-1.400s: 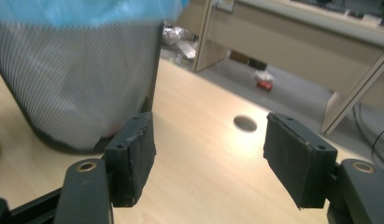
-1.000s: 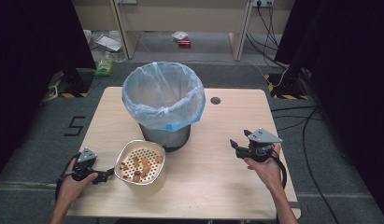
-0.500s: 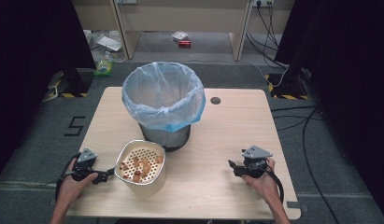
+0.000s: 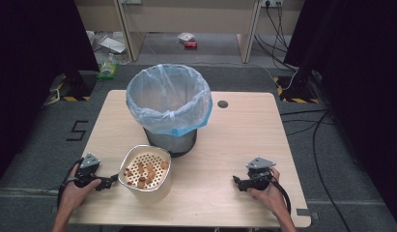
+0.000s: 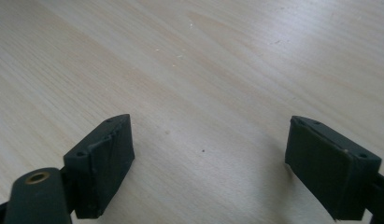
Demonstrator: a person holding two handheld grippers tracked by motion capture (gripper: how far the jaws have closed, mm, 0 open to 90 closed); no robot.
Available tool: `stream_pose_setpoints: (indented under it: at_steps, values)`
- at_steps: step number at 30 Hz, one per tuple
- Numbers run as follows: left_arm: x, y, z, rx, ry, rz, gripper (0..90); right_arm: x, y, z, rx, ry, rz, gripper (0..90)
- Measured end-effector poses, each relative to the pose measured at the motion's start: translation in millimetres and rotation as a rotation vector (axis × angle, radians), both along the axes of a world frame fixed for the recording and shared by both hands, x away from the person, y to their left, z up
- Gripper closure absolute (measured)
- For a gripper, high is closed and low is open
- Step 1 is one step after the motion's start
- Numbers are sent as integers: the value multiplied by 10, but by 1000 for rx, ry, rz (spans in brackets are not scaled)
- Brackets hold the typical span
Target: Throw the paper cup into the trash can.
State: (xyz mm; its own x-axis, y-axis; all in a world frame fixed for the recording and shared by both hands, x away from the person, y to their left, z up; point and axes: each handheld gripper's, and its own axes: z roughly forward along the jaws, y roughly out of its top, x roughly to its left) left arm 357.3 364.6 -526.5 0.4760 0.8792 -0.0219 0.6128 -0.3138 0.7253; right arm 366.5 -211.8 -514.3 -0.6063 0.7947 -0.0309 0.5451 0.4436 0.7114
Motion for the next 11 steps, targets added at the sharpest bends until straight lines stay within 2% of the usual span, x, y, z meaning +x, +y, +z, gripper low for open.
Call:
stream_pose_setpoints:
  at_steps: [3, 11]
  values:
    - [0, 0, 0, 0, 0, 0, 0, 18, -12, -21, 21, 10, -10, 122]
    - [-1, -1, 0, -1, 0, 0, 0, 20, -10, -22, 19, 9, -12, 116]
